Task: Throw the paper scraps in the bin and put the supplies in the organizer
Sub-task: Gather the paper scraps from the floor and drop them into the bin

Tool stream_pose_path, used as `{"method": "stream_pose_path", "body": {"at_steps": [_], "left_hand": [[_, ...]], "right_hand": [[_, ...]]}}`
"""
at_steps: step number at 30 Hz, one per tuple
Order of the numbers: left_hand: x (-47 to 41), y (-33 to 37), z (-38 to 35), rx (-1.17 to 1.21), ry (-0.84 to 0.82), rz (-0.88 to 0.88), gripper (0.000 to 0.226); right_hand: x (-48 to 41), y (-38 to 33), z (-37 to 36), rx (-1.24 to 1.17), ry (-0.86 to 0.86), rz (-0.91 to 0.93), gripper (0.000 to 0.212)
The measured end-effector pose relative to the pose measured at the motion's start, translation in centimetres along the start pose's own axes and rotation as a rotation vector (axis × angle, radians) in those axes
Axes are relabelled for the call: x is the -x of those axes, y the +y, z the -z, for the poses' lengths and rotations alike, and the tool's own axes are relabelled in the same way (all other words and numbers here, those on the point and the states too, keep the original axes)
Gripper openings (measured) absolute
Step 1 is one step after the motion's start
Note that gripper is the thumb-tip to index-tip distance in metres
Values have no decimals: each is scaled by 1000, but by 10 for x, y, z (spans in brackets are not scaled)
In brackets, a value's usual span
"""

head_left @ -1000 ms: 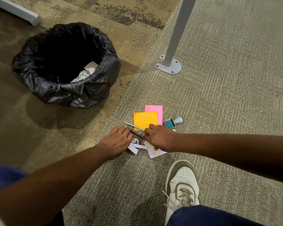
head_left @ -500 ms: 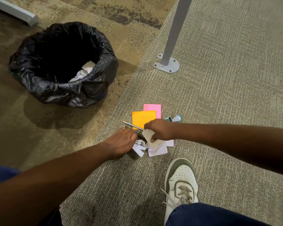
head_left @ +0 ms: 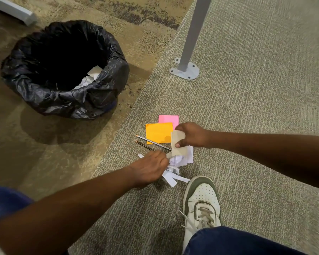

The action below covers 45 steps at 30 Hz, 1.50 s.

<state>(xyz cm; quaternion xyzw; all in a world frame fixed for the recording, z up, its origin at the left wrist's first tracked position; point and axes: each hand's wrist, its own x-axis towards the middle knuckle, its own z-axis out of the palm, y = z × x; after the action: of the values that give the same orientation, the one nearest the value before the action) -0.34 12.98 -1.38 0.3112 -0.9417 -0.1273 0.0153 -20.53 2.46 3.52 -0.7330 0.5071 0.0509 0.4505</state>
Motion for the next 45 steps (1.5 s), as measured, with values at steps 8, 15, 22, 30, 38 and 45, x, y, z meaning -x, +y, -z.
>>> {"method": "stream_pose_path", "body": {"at_steps": [8, 15, 22, 30, 38, 45], "left_hand": [[-17, 25, 2, -113, 7, 204, 10], [-32, 35, 0, -86, -79, 267, 18], [-51, 36, -21, -60, -43, 337, 25], [-60, 40, -25, -25, -109, 390, 44], [-59, 40, -20, -61, -112, 376, 62], [-60, 37, -19, -2, -156, 423, 72]], "right_hand": [[9, 15, -10, -481, 178, -162, 20], [8, 15, 6, -530, 342, -202, 20], [30, 35, 7, -285, 355, -240, 25], [40, 49, -29, 238, 216, -98, 44], [44, 49, -49, 472, 241, -24, 53], [39, 50, -53, 389, 268, -32, 42]]}}
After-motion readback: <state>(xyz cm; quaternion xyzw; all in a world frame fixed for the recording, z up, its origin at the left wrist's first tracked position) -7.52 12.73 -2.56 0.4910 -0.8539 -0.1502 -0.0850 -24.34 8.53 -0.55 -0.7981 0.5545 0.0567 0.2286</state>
